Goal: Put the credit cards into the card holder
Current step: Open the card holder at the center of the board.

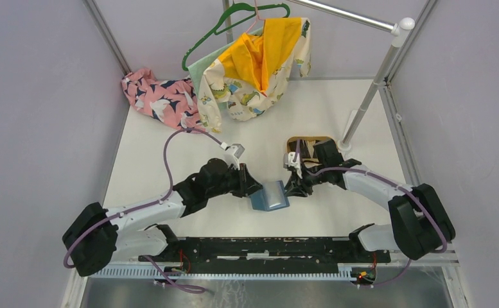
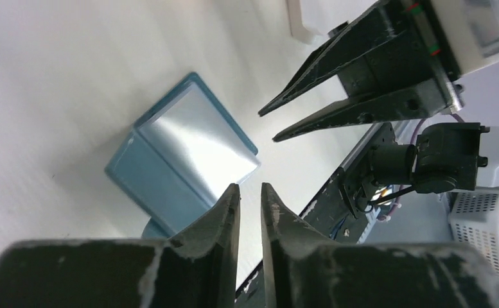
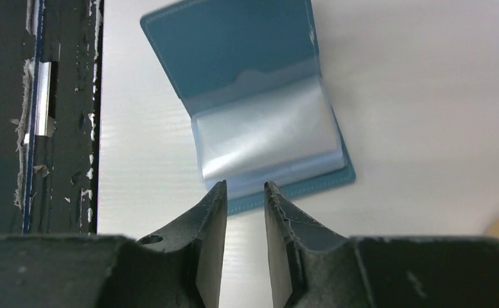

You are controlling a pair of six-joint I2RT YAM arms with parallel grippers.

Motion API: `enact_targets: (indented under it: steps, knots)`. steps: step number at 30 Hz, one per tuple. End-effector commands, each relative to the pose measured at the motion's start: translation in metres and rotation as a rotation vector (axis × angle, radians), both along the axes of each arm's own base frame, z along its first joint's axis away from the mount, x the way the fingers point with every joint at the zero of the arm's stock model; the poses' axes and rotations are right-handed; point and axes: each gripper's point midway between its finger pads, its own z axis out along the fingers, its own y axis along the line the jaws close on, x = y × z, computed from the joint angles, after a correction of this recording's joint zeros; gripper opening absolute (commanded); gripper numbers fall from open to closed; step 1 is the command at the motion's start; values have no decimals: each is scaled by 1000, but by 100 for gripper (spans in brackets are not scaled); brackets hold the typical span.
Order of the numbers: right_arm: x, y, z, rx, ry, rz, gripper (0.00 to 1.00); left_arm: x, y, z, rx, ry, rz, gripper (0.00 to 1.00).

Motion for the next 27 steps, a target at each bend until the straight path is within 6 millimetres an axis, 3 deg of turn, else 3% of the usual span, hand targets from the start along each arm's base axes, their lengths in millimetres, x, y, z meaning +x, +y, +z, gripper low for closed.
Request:
enact_targets:
  steps: [1, 4, 9, 13, 18, 21, 27]
  knots:
    - [1, -6, 3, 90, -35, -87, 36, 9, -19, 10, 67, -45, 62, 29]
    - [-2, -9, 3, 120, -34, -132, 38, 6, -19, -15, 193, -26, 98, 31]
    - [14, -14, -9, 68, -26, -217, 38, 11, -20, -49, 319, 6, 137, 33]
    - [13, -12, -14, 71, 21, -236, 37, 8, -11, -78, 407, 44, 148, 39]
    - [17, -13, -22, 48, 53, -270, 33, 0, -8, -90, 409, 74, 137, 41]
    - [16, -11, -21, 60, 77, -272, 29, -3, -8, -96, 399, 88, 133, 35]
    - [30, -12, 6, 62, -34, -250, 25, -5, -7, -102, 407, 99, 129, 30]
